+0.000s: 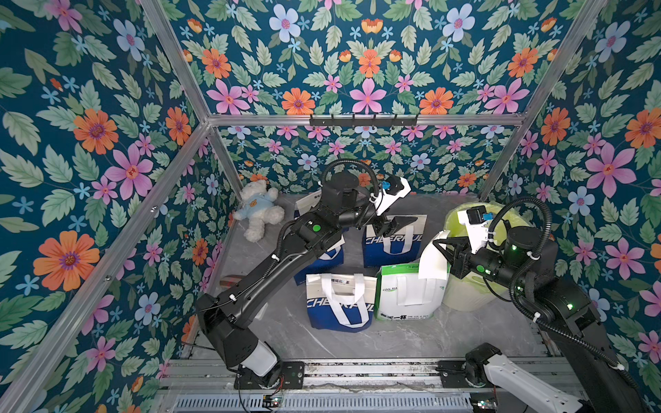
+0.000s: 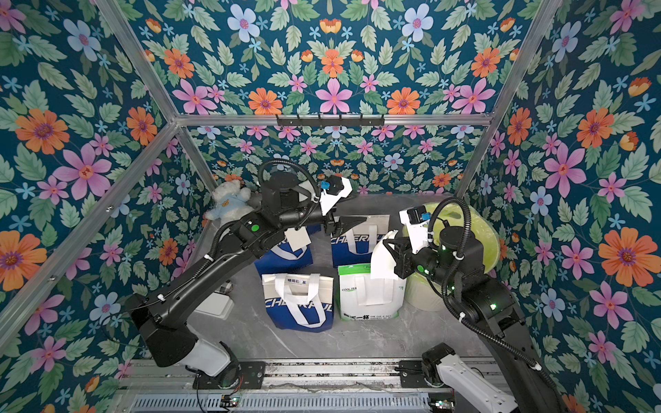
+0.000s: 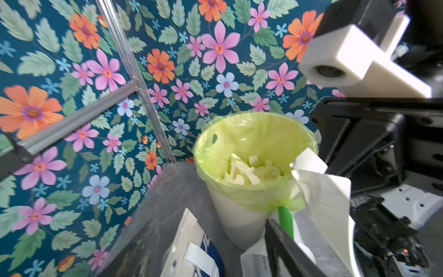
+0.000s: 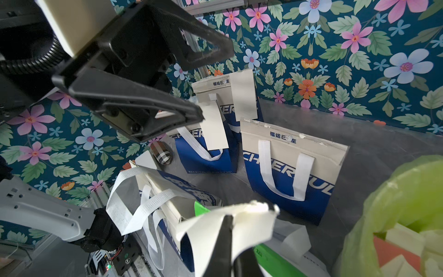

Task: Shred takeout receipts and throw away
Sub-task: Shred the takeout receipt.

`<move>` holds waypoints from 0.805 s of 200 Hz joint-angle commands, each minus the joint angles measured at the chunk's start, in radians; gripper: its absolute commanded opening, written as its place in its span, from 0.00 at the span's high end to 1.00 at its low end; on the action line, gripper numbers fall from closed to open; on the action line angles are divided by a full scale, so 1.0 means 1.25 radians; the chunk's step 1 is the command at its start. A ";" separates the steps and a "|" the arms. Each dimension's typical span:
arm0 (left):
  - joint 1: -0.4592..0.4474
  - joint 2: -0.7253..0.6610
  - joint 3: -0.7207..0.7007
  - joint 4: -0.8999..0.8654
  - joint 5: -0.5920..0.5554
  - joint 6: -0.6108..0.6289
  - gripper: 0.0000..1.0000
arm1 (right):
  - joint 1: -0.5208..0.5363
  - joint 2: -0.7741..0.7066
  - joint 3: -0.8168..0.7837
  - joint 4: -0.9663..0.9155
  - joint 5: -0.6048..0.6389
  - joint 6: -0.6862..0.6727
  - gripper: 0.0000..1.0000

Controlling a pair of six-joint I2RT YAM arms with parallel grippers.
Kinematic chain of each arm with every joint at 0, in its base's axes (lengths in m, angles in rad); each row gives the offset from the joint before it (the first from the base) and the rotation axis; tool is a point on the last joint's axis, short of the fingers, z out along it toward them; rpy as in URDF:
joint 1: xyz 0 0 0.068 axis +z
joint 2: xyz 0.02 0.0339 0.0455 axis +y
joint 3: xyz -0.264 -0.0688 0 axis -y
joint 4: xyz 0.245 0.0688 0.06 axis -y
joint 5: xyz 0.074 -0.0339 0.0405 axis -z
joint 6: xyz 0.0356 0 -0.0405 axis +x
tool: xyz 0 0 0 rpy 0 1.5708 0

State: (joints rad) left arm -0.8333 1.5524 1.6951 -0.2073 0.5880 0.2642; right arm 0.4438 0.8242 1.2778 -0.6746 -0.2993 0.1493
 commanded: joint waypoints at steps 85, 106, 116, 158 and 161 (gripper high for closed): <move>-0.127 -0.011 -0.004 -0.110 -0.028 0.005 0.26 | 0.001 0.005 0.020 -0.084 0.070 -0.058 1.00; -0.137 -0.005 0.004 -0.104 -0.030 -0.001 0.31 | 0.000 0.000 0.015 -0.074 0.063 -0.052 1.00; -0.142 0.003 0.012 -0.105 -0.035 -0.002 0.33 | 0.000 -0.004 0.013 -0.067 0.061 -0.048 1.00; -0.167 0.032 0.034 -0.107 -0.058 0.003 0.37 | 0.000 0.002 0.020 -0.070 0.052 -0.046 1.00; -0.168 0.034 0.036 -0.107 -0.060 0.003 0.36 | 0.001 0.002 0.021 -0.070 0.050 -0.047 1.00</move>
State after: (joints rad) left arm -1.0332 1.5826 1.7229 -0.3470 0.5365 0.2680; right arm 0.4438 0.8219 1.2949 -0.7700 -0.2253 0.1001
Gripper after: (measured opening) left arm 0.636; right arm 0.068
